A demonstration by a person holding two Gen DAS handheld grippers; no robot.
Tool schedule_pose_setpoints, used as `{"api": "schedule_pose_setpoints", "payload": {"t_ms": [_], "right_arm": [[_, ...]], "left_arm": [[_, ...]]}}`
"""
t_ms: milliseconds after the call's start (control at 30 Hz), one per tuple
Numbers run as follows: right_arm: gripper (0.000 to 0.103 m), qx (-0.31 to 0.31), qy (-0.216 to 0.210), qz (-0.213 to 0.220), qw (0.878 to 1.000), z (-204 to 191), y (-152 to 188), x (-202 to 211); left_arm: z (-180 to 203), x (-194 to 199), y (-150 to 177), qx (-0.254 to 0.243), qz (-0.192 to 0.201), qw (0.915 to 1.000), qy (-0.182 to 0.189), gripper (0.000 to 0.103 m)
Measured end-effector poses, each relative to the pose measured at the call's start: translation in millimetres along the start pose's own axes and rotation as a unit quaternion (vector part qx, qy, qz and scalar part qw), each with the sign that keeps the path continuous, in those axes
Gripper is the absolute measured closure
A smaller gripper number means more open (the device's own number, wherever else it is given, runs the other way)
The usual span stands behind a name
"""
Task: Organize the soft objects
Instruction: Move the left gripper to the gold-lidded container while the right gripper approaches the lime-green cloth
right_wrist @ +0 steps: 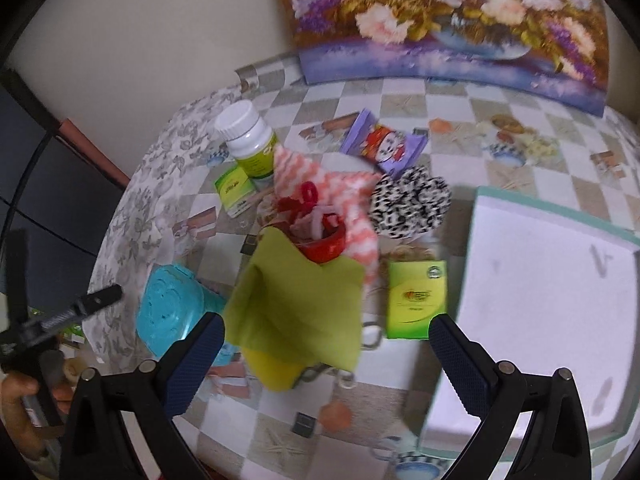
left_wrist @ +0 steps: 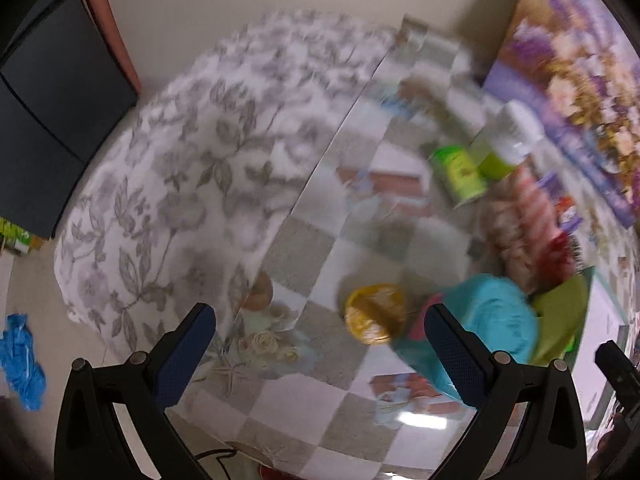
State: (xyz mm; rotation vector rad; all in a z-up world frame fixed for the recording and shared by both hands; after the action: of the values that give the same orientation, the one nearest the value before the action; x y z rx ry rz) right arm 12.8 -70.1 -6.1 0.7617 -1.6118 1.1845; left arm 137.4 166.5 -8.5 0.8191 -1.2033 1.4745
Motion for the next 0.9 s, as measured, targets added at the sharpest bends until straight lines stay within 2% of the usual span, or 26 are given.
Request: {"api": "schedule_pose_setpoints", "payload": {"t_ms": [233,400,733,900], "right_arm": [[0.000,0.004,0.006,-0.026,1.000,-19.6,-13.8,-20.7],[0.001,0.003,0.012,-0.052,0.999,-23.0,-12.3,-38.3],[0.019,-0.002,0.015,-0.078,0.997,-17.0,-4.4,-57.9],[0.028,0.005,0.011,-0.081,0.997,-18.9,-3.5,-58.3]], "left_arm": [[-12.0,-34.0,-15.0,0.044,-0.061,0.9971,0.004,0.000],[-6.3,-52.4,-21.6,0.056,-0.099,0.9935,0.008,0.000],[-12.1,-82.8,-21.6,0.119,-0.144,0.9822,0.014,0.000],[-21.9,-95.3,-17.7,0.154,-0.147,0.9765,0.032,0.000]]}}
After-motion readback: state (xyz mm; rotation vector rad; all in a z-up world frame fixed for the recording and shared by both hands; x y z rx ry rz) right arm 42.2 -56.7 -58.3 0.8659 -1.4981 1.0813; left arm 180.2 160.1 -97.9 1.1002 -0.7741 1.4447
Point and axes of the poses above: each gripper's, at about its wrist camera, not at the fingertips, and x roughly against the way its jaws point, z to its right, y to its underside, the point moved 1 cm from there along -x, roughly the way its jaws point, and after that the axes turned 15 degrees about y, right-handed, at the moved point
